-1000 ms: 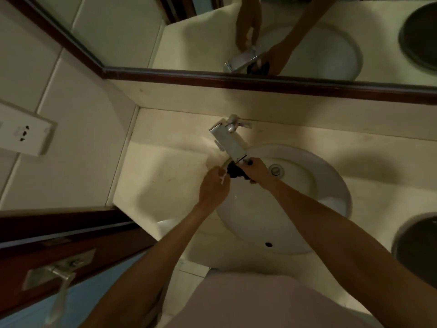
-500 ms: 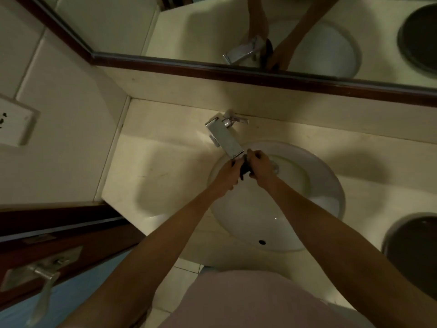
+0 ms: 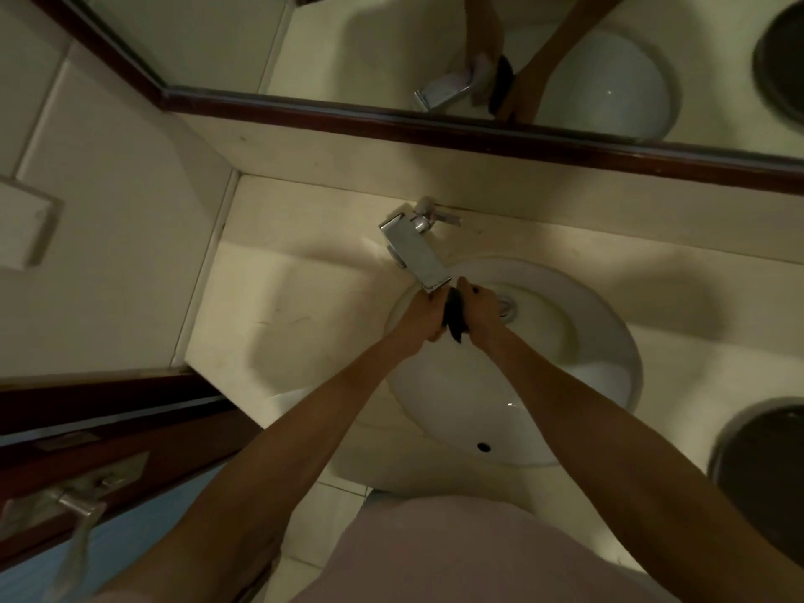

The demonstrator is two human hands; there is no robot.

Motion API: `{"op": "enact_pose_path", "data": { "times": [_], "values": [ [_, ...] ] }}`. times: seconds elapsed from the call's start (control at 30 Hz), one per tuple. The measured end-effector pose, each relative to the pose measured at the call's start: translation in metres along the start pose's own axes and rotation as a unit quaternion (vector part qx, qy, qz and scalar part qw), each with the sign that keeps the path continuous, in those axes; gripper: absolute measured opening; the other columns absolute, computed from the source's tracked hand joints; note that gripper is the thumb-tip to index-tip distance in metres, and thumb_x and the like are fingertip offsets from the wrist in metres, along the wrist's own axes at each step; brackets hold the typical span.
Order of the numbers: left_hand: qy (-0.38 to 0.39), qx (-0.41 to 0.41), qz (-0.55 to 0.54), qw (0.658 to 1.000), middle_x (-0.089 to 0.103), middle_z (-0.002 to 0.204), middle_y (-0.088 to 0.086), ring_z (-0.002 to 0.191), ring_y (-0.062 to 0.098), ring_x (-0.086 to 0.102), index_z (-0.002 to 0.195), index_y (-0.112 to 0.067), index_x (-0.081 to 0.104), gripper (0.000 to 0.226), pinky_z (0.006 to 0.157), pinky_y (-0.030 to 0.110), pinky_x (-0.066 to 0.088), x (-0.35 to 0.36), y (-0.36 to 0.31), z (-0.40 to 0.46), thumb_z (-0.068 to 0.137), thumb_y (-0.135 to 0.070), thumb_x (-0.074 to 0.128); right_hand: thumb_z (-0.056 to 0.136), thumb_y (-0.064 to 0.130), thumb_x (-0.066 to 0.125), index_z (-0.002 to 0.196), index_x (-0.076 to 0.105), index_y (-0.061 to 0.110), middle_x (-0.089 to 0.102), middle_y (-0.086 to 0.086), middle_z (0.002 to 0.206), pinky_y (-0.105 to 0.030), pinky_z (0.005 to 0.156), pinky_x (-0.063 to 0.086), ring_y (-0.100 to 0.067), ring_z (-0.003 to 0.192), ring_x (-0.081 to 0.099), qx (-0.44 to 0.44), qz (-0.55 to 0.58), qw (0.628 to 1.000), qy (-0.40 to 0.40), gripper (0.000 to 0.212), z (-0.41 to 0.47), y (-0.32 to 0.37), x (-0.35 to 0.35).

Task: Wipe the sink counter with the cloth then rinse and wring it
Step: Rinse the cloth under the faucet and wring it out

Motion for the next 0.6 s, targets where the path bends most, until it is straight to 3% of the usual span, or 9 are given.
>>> {"op": "enact_pose_path", "data": {
  "times": [0.07,0.17,0.3,0.43,0.53,0.6],
  "values": [
    [-0.062,0.013,0.025,0.998,0.062,0.066,0.019,0.058,0.032,0.060,0.081,-0.004,0.060,0.025,0.056,0.041,0.051,-0.017,0.000,0.014,0.096,-0.023,0.053,0.108,0.026,0.045,0.095,0.067,-0.002,0.065,-0.020,0.080,-0.035,0.054,0.047,-0.032,0.066,0.061,0.017,-0.004,1.000,0.019,0.038,-0.019,0.007,0.012],
    [-0.072,0.003,-0.019,0.997,0.059,0.072,0.013,0.065,0.026,0.057,0.083,-0.008,0.057,0.014,0.060,0.039,0.046,-0.024,-0.006,0.021,0.096,-0.012,0.053,0.108,0.029,0.043,0.083,0.063,0.013,0.067,-0.019,0.083,-0.031,0.050,0.041,-0.028,0.067,0.060,0.020,0.025,0.999,0.023,0.036,-0.038,0.007,0.025],
    [-0.009,-0.020,-0.105,0.994,0.046,0.064,0.012,0.046,0.017,0.036,0.093,-0.013,0.058,0.018,0.047,0.026,0.030,-0.012,0.000,-0.002,0.097,-0.029,0.052,0.109,0.030,0.042,0.098,0.067,-0.008,0.066,-0.025,0.084,-0.031,0.055,0.045,-0.029,0.065,0.061,-0.007,0.036,0.999,-0.010,0.047,-0.025,0.012,0.010],
    [0.080,-0.039,-0.043,0.995,0.043,0.053,0.003,0.039,0.013,0.032,0.096,-0.022,0.060,0.028,0.042,0.022,0.026,-0.001,0.006,-0.017,0.099,-0.048,0.053,0.105,0.035,0.051,0.104,0.059,-0.017,0.064,-0.040,0.108,-0.040,0.068,0.053,-0.049,0.092,0.068,0.040,0.090,0.995,0.003,0.053,-0.008,-0.012,0.003],
    [0.078,-0.050,-0.117,0.989,0.052,0.060,0.003,0.039,0.013,0.041,0.103,-0.015,0.062,0.026,0.040,0.021,0.030,-0.010,-0.002,-0.017,0.093,-0.039,0.067,0.102,0.044,0.054,0.114,0.066,0.005,0.068,-0.023,0.123,-0.038,0.071,0.055,-0.033,0.090,0.068,0.130,0.129,0.979,0.093,0.043,-0.020,-0.028,0.015],
    [0.087,-0.050,-0.186,0.978,0.071,0.079,0.006,0.059,0.017,0.068,0.113,-0.011,0.065,0.029,0.048,0.023,0.048,-0.012,-0.004,-0.019,0.090,-0.027,0.072,0.099,0.050,0.053,0.125,0.068,0.012,0.068,-0.017,0.129,-0.041,0.082,0.058,-0.032,0.100,0.070,0.183,0.218,0.936,0.206,0.048,-0.032,-0.031,0.029]
  ]
}}
Point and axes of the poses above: each hand's wrist, its own z-axis towards the middle knuckle, its own x-axis out of the palm, y = z × x, the point moved 7 cm from there along z, towards the middle knuckle
